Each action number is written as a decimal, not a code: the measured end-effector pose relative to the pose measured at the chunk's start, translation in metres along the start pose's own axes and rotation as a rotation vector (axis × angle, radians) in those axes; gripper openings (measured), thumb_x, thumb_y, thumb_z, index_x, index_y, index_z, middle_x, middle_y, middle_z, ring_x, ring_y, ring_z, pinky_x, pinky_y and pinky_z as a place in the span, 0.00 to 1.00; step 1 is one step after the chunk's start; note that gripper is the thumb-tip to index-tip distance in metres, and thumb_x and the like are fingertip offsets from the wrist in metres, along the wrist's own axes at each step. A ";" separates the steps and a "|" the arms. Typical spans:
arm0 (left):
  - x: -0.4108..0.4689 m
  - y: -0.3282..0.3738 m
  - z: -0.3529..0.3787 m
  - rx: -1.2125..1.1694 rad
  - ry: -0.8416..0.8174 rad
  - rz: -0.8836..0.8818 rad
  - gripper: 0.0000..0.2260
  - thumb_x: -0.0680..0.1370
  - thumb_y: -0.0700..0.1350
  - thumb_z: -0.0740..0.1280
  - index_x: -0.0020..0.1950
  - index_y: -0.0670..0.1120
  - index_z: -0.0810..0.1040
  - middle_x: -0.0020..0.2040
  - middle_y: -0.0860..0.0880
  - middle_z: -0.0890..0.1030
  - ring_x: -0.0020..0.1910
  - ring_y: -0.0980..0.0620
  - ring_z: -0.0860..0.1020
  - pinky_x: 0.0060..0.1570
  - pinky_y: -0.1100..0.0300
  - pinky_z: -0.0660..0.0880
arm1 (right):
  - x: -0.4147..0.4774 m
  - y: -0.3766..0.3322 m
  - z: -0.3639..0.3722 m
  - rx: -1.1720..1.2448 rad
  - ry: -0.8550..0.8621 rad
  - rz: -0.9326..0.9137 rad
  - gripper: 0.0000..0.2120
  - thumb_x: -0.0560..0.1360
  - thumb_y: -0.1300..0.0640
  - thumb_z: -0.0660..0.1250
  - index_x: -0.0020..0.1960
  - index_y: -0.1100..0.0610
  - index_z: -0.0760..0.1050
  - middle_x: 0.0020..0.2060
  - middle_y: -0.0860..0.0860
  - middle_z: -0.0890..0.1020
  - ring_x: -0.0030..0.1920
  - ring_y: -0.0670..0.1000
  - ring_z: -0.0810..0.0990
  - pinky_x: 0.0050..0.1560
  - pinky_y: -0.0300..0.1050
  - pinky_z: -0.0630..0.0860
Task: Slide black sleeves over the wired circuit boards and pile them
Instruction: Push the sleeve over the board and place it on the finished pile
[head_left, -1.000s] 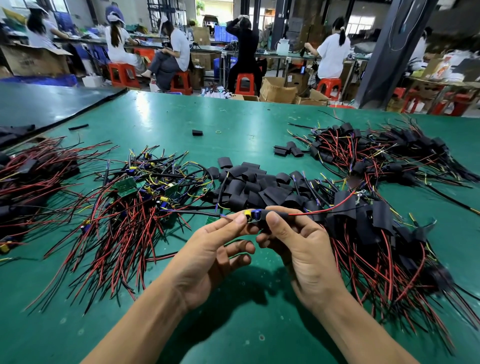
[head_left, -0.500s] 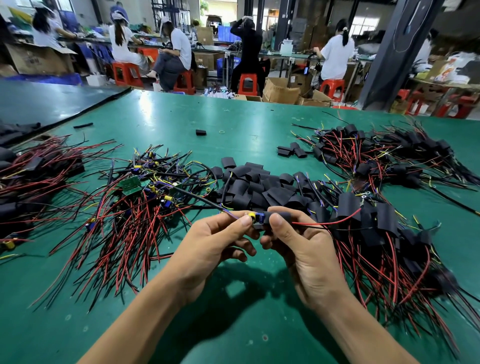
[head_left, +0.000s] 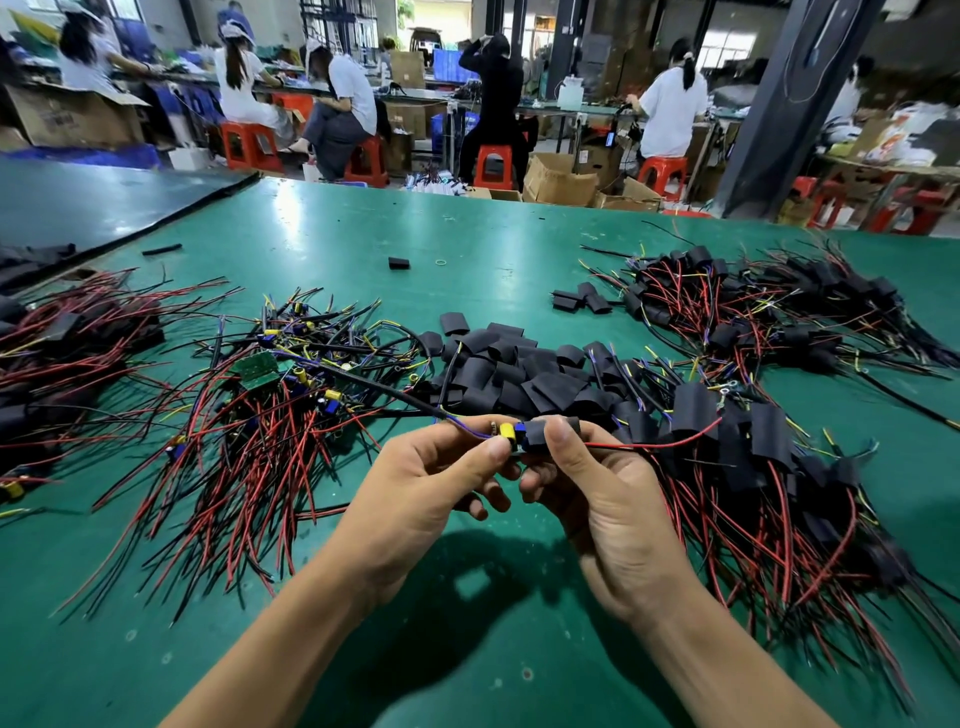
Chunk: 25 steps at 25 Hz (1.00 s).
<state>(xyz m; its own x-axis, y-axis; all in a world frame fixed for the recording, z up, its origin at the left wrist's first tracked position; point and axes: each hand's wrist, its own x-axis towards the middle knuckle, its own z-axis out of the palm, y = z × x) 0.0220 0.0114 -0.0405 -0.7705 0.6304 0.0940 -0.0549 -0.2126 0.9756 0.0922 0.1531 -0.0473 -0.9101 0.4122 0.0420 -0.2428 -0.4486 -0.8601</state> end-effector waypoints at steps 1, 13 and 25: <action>0.000 0.000 0.001 0.001 0.011 0.002 0.13 0.71 0.51 0.71 0.53 0.49 0.86 0.40 0.46 0.84 0.35 0.52 0.79 0.34 0.64 0.74 | 0.000 0.001 -0.001 -0.026 -0.002 -0.019 0.18 0.63 0.53 0.79 0.48 0.63 0.81 0.37 0.58 0.83 0.29 0.49 0.79 0.33 0.40 0.78; -0.001 -0.006 0.015 -0.107 0.093 -0.103 0.12 0.69 0.57 0.73 0.42 0.49 0.85 0.39 0.48 0.82 0.31 0.54 0.76 0.31 0.66 0.72 | -0.001 0.001 -0.002 -0.162 -0.021 -0.123 0.11 0.67 0.49 0.75 0.47 0.53 0.83 0.39 0.57 0.84 0.32 0.51 0.79 0.37 0.42 0.78; -0.001 -0.004 0.018 -0.214 0.076 -0.212 0.11 0.75 0.53 0.69 0.42 0.45 0.82 0.39 0.43 0.81 0.29 0.52 0.73 0.30 0.63 0.70 | 0.001 0.004 -0.004 -0.110 -0.049 -0.023 0.20 0.72 0.44 0.70 0.60 0.52 0.80 0.39 0.59 0.80 0.30 0.53 0.74 0.41 0.50 0.74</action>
<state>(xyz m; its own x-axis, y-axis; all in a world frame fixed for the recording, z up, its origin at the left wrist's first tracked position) 0.0349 0.0252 -0.0410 -0.7723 0.6217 -0.1304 -0.3458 -0.2391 0.9073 0.0914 0.1550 -0.0532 -0.9207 0.3811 0.0848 -0.2279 -0.3483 -0.9093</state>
